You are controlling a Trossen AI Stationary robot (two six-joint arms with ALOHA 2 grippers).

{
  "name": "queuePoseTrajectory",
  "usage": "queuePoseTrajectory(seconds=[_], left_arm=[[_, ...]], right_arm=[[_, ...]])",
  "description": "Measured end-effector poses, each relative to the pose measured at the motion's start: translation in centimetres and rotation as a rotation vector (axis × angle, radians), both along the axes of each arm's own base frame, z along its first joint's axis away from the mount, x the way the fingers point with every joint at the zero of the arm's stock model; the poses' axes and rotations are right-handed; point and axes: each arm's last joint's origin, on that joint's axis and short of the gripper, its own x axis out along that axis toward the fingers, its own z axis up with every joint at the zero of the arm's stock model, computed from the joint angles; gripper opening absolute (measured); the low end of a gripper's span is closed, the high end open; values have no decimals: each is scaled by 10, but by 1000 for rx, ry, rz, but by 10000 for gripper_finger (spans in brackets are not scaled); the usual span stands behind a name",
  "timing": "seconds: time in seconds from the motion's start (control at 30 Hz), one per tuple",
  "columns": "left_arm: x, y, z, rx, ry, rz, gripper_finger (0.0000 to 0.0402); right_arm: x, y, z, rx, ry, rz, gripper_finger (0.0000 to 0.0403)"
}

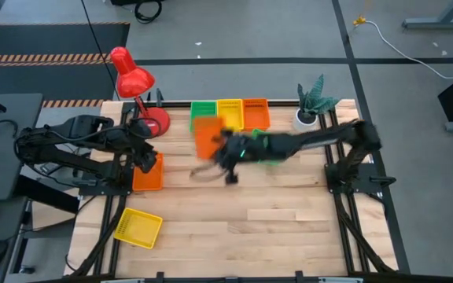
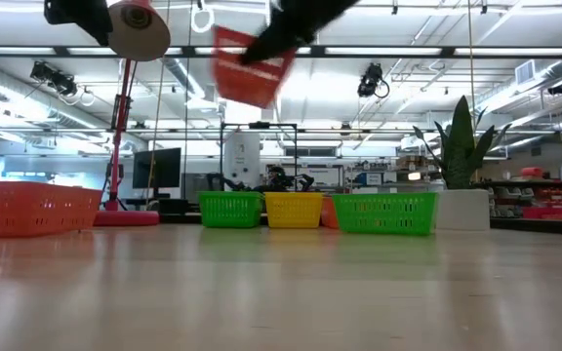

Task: Stack baskets by color
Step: Stack the bottom right orange bin on top of the top orange bin

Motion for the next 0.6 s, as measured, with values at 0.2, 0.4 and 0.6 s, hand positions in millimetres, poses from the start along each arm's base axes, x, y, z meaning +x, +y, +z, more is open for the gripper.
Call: queuePoseTrajectory(seconds=[0.2, 0.4, 0.6], left_arm=[[4, 3, 4, 91, -55, 53, 121], [7, 5, 7, 153, -98, 101, 121], [9, 6, 9, 179, -131, 139, 121]], right_arm=[[-68, -88, 6, -52, 110, -146, 2], [-115, -156, -38, 54, 224, -174, 2], [-119, -194, -72, 128, 274, -181, 4]])
